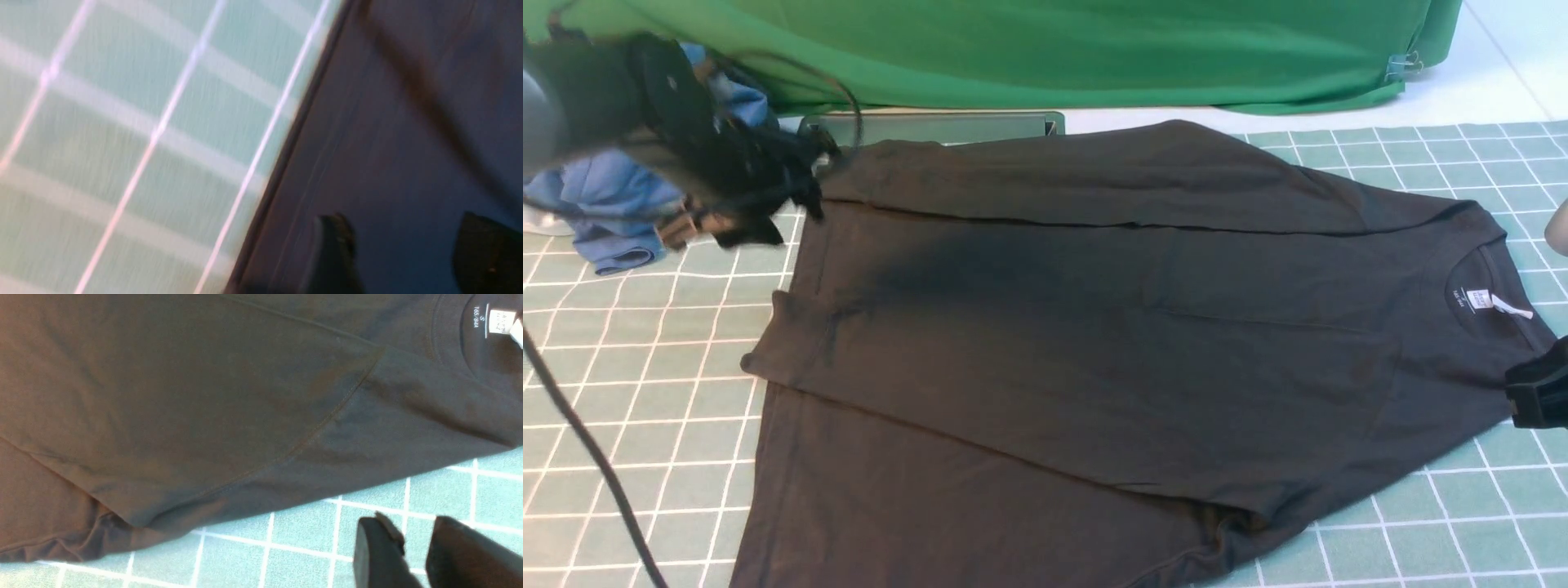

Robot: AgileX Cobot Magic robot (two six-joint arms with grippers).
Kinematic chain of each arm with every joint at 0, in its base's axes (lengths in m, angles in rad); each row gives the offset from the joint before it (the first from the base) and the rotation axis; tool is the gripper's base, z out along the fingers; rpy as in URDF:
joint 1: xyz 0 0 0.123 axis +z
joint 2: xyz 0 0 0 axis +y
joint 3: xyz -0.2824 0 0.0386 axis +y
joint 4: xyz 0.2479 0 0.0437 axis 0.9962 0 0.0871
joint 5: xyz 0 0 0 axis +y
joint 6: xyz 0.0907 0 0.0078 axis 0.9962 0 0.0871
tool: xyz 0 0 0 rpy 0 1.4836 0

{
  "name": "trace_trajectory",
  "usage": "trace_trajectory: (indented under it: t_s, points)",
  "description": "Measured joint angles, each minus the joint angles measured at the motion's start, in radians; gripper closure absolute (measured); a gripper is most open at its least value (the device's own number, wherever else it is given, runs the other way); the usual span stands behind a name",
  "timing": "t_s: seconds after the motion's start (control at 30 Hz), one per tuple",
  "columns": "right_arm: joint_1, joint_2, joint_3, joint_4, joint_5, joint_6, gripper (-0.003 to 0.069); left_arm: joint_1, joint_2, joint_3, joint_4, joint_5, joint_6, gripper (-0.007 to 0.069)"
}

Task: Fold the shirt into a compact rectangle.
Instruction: 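Grab the top left corner of the dark shirt with the left gripper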

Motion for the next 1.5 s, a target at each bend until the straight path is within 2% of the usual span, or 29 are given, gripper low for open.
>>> trace_trajectory:
  t_s: [0.03,0.07,0.13,0.3,0.47,0.67,0.9,1.1,1.2,1.27,1.4,1.5]
  points:
    - [0.0,0.0,0.0,0.0,0.0,0.0,0.045,0.0,0.004,-0.007,-0.002,0.0,0.0,0.0222]
    - [0.0,0.0,0.0,0.0,0.0,0.0,0.0447,0.008,0.041,-0.066,-0.03,0.004,0.024,0.017]
    - [0.0,0.0,0.0,0.0,-0.001,0.0,0.0445,0.008,0.077,-0.114,-0.069,0.005,0.055,0.0134]
    - [0.0,0.0,0.0,0.0,-0.004,0.0,0.0442,0.008,0.203,-0.222,-0.144,0.014,0.121,0.0103]
    - [0.0,0.0,0.0,0.0,-0.004,0.0,0.0442,0.008,0.309,-0.273,-0.176,-0.013,0.155,0.0104]
    - [0.0,0.0,0.0,0.0,-0.007,0.0,0.0433,0.008,0.353,-0.293,-0.31,-0.124,0.207,0.0135]
    - [0.0,0.0,0.0,0.0,-0.007,-0.001,0.0424,0.008,0.361,-0.293,-0.326,-0.165,0.211,0.018]
    - [0.0,0.0,0.0,0.0,-0.013,-0.001,0.0424,0.008,0.373,-0.293,-0.327,-0.205,0.211,0.0242]
    - [0.0,0.0,0.0,0.0,-0.023,-0.001,0.0424,0.006,0.379,-0.293,-0.327,-0.215,0.212,0.0307]
    - [0.0,0.0,0.0,-0.001,-0.024,-0.001,0.0424,0.006,0.38,-0.293,-0.325,-0.217,0.216,0.0358]
    - [0.0,0.0,0.0,-0.001,-0.025,-0.001,0.0424,0.006,0.387,-0.293,-0.321,-0.22,0.238,0.053]
    - [0.0,0.0,0.0,-0.001,-0.03,-0.004,0.0424,0.006,0.388,-0.293,-0.327,-0.225,0.244,0.0596]
